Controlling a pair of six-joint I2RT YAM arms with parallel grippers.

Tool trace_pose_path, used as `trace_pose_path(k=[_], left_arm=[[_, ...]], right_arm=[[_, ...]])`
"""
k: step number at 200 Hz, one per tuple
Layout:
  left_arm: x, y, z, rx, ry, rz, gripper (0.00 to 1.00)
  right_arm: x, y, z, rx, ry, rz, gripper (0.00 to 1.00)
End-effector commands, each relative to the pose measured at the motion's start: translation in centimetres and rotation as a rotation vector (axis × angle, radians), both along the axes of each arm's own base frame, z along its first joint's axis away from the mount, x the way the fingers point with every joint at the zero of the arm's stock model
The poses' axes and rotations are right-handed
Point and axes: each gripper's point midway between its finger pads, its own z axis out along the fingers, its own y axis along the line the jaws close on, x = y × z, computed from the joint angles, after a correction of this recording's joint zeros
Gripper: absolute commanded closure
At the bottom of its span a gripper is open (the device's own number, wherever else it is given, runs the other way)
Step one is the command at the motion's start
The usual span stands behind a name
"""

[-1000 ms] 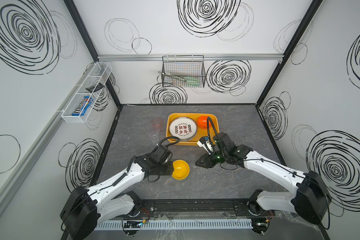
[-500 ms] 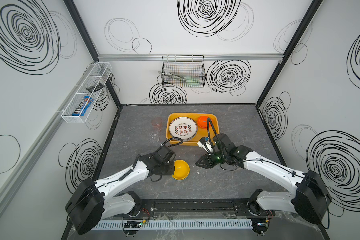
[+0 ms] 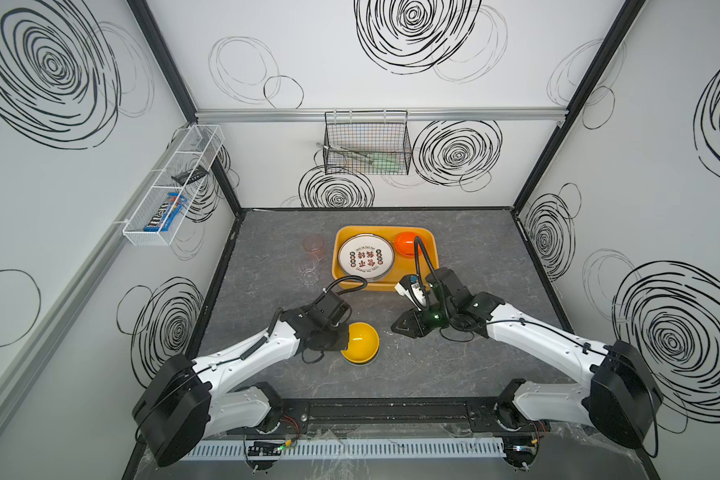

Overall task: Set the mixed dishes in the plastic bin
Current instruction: 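Pinch the yellow bowl rim with the right gripper while the left gripper steadies it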

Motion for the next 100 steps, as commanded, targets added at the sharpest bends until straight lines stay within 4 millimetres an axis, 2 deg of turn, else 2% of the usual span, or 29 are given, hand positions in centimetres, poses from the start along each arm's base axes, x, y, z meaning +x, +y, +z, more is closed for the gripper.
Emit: trace_pose_path(k=[1, 60, 100], left_arm=[[1.1, -0.6, 1.8, -0.017, -0.054, -0.005, 0.93], [1.8, -1.0, 4.1, -0.042, -0.093, -0.007, 0.96], [2.3, -1.3, 5.6, -0.072, -0.116, -0.005, 0.96]], right_arm=[[-0.1, 0.1, -0.2, 0.001, -0.003, -0.003, 0.62], [0.3, 0.2, 0.2, 0.002, -0.007, -0.028, 0.58], [1.0, 0.6, 1.6, 0.023, 0.000, -0.066, 0.55]])
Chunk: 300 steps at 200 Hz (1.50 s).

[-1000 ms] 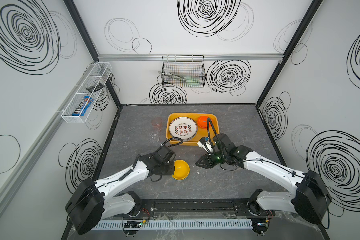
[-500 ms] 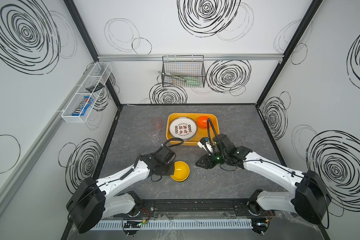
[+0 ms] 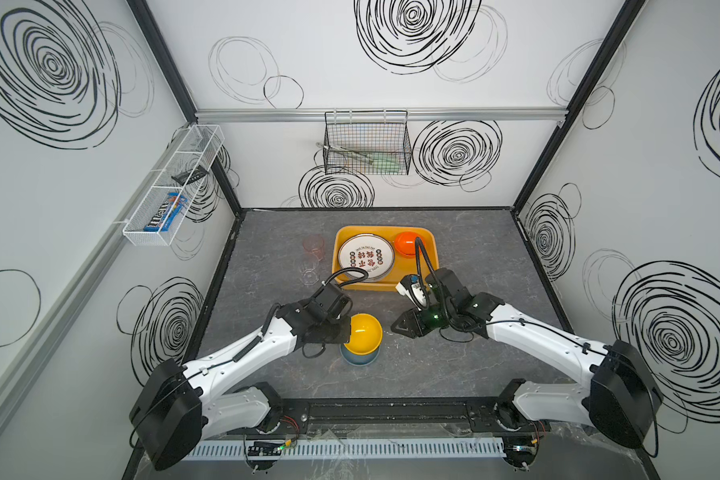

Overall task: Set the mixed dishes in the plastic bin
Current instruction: 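Pinch the yellow bowl rim with the right gripper while the left gripper steadies it, then lift the yellow bowl with the right gripper toward the yellow bin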

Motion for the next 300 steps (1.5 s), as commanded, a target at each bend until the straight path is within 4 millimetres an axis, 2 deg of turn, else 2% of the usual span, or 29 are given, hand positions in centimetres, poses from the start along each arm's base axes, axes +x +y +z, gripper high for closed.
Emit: trace_pose_path(k=[1, 23, 28, 73, 111, 165, 199, 256, 260, 300], left_arm=[[1.0, -0.5, 2.4, -0.041, -0.056, 0.000, 0.96], [1.3, -0.8, 3.3, -0.060, -0.070, 0.000, 0.96], [1.4, -0.9, 3.5, -0.064, -0.075, -0.002, 1.00], [1.8, -1.3, 4.9, -0.087, -0.097, -0.001, 1.00], [2.1, -1.3, 5.5, -0.097, -0.108, 0.001, 1.00], [2.2, -1.4, 6.1, -0.111, -0.118, 0.002, 1.00], [2.2, -1.4, 6.4, -0.118, -0.124, 0.002, 1.00], [2.2, -1.3, 6.7, -0.132, -0.130, 0.006, 0.98], [2.2, -1.3, 6.7, -0.133, -0.129, 0.005, 0.93], [2.2, -1.2, 7.1, -0.164, -0.133, 0.012, 0.79]], right_arm=[[0.8, 0.7, 1.9, 0.038, -0.022, -0.024, 0.55], [1.3, 1.0, 2.5, 0.040, -0.018, -0.050, 0.52], [1.4, 1.0, 2.6, 0.038, -0.014, -0.058, 0.52], [2.7, 1.7, 3.1, 0.020, 0.026, -0.116, 0.52], [3.4, 2.5, 2.7, -0.005, 0.065, -0.137, 0.52], [2.9, 4.5, 1.6, -0.034, 0.092, -0.098, 0.54], [2.9, 5.3, 0.8, -0.055, 0.107, -0.092, 0.62], [3.9, 5.0, 0.2, -0.104, 0.104, -0.138, 0.85], [4.0, 5.0, 0.1, -0.107, 0.104, -0.142, 0.86], [5.3, 4.5, 0.6, -0.130, 0.072, -0.183, 0.96]])
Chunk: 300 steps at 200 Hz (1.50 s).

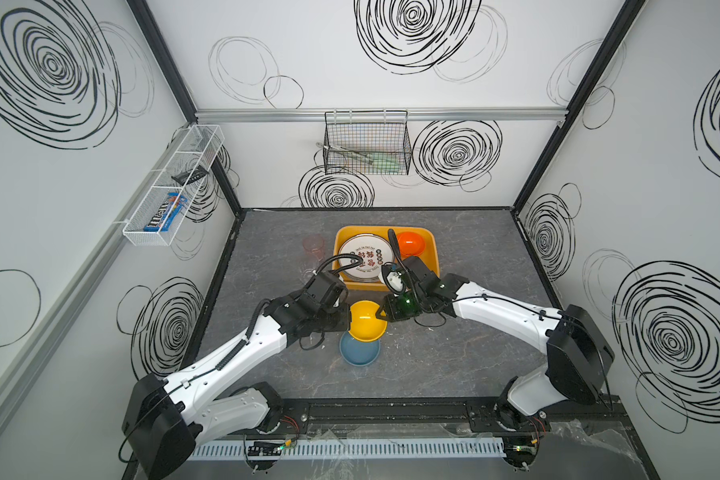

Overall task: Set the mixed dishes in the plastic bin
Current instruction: 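Lift the yellow bowl with the right gripper toward the yellow bin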

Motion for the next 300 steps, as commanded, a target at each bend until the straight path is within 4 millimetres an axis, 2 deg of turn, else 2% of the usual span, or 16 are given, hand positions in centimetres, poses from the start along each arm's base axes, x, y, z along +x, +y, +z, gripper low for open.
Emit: trace_pose_path(k=[1, 56, 130, 192, 225, 258, 300], left_arm=[[0.4, -0.3, 1.6, -0.048, -0.036, -0.004, 0.79], [0.6, 0.5, 2.6, -0.102, -0.061, 0.028, 0.63], [0.4, 1.0, 2.7, -0.141, -0.066, 0.041, 0.51], [0.0, 0.2, 3.2, -0.227, -0.075, 0.007, 0.39], [0.0, -0.5, 3.8, -0.305, -0.083, -0.012, 0.37], [0.2, -0.7, 4.7, -0.338, -0.113, -0.018, 0.36], [0.3, -0.5, 4.1, -0.331, -0.102, -0.011, 0.35]], right_arm=[[1.4, 0.2, 1.6, 0.004, -0.038, -0.024, 0.96], [3.3, -1.2, 2.0, -0.067, -0.092, -0.062, 1.00], [7.1, -4.6, 3.6, -0.162, -0.160, -0.149, 1.00], [12.0, -9.1, 4.5, -0.218, -0.177, -0.287, 1.00], [14.8, -11.3, 4.8, -0.246, -0.183, -0.368, 1.00], [17.5, -12.7, 5.0, -0.251, -0.188, -0.425, 1.00], [21.3, -14.1, 4.8, -0.268, -0.191, -0.491, 1.00]])
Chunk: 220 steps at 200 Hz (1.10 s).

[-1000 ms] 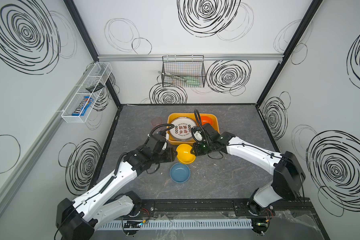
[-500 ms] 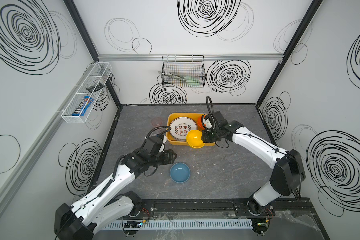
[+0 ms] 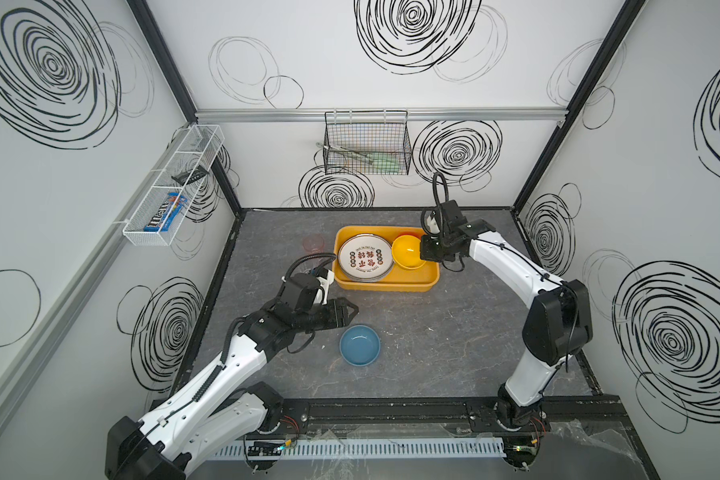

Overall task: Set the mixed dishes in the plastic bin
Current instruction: 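Lift the yellow bowl with the right gripper toward the yellow bin, then lower the yellow bowl into the orange bowl in the bin and open the right gripper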

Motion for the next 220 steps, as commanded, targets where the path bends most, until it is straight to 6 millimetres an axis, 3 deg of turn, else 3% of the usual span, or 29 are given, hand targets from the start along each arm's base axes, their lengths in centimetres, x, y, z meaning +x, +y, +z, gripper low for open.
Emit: trace_pose_path(k=[1, 40, 100, 163, 220], left_arm=[[0.5, -0.1, 0.5, -0.031, -0.024, 0.006, 0.35], [0.5, 0.0, 0.0, -0.031, -0.011, 0.011, 0.35], [0.5, 0.0, -0.4, -0.029, 0.003, 0.012, 0.35], [0.4, -0.1, -0.9, -0.027, 0.018, 0.013, 0.36], [0.2, 0.1, -1.4, -0.023, 0.029, 0.015, 0.36]], right_arm=[[2.0, -0.8, 1.0, -0.009, -0.026, -0.032, 1.00], [5.2, -1.9, 0.3, -0.044, -0.024, -0.083, 1.00], [8.1, -2.3, -1.4, -0.061, -0.001, -0.113, 0.99], [10.2, -2.4, -3.4, -0.092, 0.017, -0.137, 0.99], [10.9, -2.2, -4.9, -0.101, 0.035, -0.144, 0.98]])
